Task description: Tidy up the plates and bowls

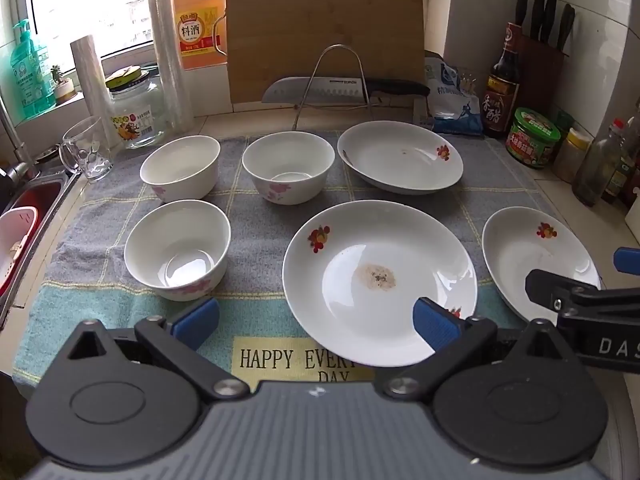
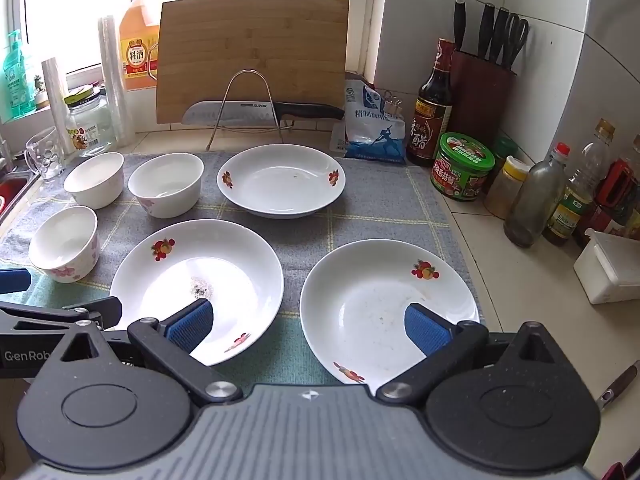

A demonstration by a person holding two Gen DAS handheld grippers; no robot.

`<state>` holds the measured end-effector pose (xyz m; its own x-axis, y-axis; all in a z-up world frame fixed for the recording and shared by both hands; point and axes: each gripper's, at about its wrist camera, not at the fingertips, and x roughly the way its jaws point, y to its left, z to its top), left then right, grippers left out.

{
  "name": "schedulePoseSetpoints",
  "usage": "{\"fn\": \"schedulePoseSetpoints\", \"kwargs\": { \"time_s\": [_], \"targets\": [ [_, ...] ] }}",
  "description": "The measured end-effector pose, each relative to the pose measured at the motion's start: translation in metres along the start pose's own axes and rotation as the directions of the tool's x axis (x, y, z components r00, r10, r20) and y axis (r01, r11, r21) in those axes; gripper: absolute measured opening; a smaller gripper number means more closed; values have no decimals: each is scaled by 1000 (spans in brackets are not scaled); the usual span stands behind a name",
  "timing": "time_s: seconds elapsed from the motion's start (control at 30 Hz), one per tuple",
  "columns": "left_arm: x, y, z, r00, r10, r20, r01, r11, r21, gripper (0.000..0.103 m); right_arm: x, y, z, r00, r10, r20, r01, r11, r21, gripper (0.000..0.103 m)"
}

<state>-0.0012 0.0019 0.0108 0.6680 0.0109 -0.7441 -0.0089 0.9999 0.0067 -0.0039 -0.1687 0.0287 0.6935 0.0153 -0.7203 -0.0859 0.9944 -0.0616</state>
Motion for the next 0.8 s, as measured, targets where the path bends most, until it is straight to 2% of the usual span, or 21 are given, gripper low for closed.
{"fn": "schedulePoseSetpoints", "kwargs": {
  "time_s": [0.8],
  "targets": [
    [4, 3, 1, 1000, 1, 1, -1, 1000, 9, 102, 1, 0, 1, 1000, 2, -2, -2, 1000, 1, 103]
  ]
}}
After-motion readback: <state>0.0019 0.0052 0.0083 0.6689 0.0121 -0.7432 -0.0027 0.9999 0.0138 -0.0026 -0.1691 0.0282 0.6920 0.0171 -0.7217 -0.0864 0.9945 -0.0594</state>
